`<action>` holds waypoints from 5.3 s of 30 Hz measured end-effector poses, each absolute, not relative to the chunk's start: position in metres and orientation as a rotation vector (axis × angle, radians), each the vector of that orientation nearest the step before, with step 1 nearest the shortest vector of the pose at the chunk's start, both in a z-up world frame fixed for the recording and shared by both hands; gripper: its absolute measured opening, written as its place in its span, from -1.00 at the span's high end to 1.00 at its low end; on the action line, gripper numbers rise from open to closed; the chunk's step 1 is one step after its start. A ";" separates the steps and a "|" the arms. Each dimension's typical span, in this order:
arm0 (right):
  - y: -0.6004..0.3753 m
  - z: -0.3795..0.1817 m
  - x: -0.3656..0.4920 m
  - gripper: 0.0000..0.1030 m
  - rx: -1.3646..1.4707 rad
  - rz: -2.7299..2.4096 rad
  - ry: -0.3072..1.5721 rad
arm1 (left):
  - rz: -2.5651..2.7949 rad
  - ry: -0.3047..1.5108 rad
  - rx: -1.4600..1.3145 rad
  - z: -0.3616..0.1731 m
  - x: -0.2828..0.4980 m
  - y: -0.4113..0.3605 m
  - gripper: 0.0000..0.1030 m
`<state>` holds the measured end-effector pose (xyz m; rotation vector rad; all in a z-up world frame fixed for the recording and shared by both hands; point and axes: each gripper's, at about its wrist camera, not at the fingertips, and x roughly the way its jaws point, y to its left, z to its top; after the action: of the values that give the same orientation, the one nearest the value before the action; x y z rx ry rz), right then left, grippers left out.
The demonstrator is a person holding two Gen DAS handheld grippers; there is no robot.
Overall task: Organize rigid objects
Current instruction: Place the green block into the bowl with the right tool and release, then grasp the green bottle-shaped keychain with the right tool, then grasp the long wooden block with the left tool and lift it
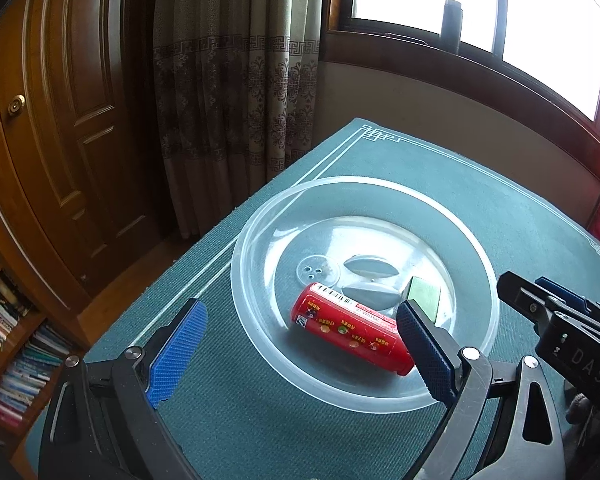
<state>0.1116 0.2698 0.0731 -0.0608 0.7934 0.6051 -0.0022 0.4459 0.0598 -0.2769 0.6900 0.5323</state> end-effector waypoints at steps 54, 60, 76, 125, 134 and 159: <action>0.059 0.031 0.069 -0.16 0.075 0.314 0.813 | 0.226 0.815 -0.065 0.050 0.019 0.301 -0.87; 0.060 0.023 0.077 -0.16 0.063 0.324 0.842 | 0.213 0.829 -0.064 0.044 0.021 0.302 -0.87; 0.081 0.017 0.076 0.06 -0.111 0.304 0.850 | 0.202 0.842 -0.052 0.039 0.022 0.301 -0.87; -0.013 0.011 -0.016 0.08 0.117 0.253 0.857 | -0.015 0.899 0.024 0.040 0.058 0.199 -0.87; -0.012 0.009 -0.023 0.07 0.108 0.247 0.829 | -0.047 0.911 -0.043 0.042 0.089 0.167 -0.87; -0.014 0.010 -0.023 0.05 0.114 0.259 0.819 | -0.011 0.860 -0.062 0.012 0.106 0.148 -0.79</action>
<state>-0.0226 -0.0135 0.0101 0.1144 0.8188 0.2591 0.1061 0.1478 0.0121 -0.0619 0.8599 -0.0111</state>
